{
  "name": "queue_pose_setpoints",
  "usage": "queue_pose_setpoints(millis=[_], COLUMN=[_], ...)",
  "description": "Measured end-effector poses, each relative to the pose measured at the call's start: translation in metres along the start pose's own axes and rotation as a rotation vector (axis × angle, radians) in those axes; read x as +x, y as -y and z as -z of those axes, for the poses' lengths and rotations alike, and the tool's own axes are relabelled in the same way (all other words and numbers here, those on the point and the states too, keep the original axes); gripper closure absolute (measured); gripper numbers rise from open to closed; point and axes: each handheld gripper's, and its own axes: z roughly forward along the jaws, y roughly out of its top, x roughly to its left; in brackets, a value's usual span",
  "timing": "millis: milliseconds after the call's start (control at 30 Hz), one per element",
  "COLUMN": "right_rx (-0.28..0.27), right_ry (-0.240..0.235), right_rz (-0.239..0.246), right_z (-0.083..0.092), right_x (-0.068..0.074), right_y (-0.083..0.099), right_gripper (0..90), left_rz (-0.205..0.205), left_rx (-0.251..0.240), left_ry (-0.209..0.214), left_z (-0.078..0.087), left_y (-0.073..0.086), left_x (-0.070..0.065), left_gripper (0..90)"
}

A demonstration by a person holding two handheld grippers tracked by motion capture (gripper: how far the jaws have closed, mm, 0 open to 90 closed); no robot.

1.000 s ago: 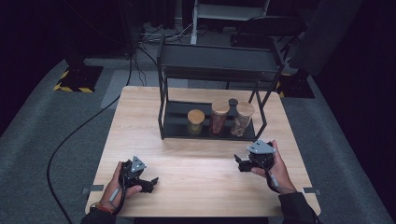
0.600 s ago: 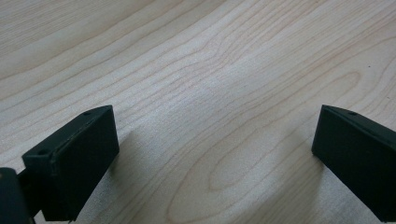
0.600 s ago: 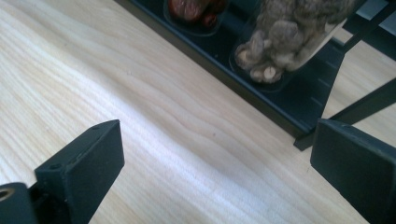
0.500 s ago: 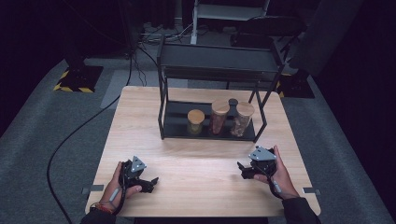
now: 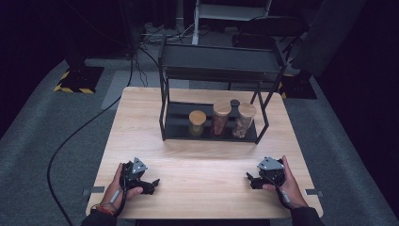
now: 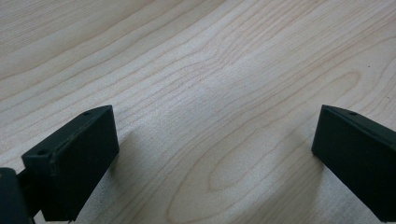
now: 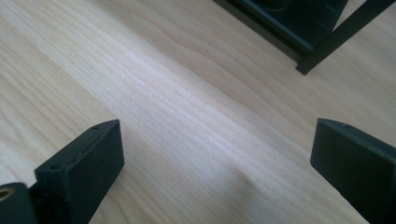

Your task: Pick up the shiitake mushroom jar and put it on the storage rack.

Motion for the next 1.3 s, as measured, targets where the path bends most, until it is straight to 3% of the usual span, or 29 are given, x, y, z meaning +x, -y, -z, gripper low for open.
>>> queue_pose_setpoints(millis=[367, 533, 1067, 1300], right_rx=[-0.009, -0.009, 0.010, 0.010], right_ry=[-0.020, -0.051, -0.128, -0.132], right_rz=[-0.068, -0.135, -0.265, -0.262], right_z=[0.004, 0.005, 0.008, 0.010], right_x=[-0.006, -0.015, -0.042, -0.046], right_y=[0.015, 0.022, 0.039, 0.043], right_gripper=[1.7, 1.4, 0.4, 0.3], left_rz=[-0.001, -0.006, -0.006, -0.006], left_rx=[0.000, 0.000, 0.000, 0.000], left_ry=[0.001, 0.001, 0.002, 0.002], left_z=[0.000, 0.000, 0.000, 0.000], left_y=[0.000, 0.000, 0.000, 0.000], left_x=[0.000, 0.000, 0.001, 0.001], left_gripper=[0.1, 0.2, 0.1, 0.1])
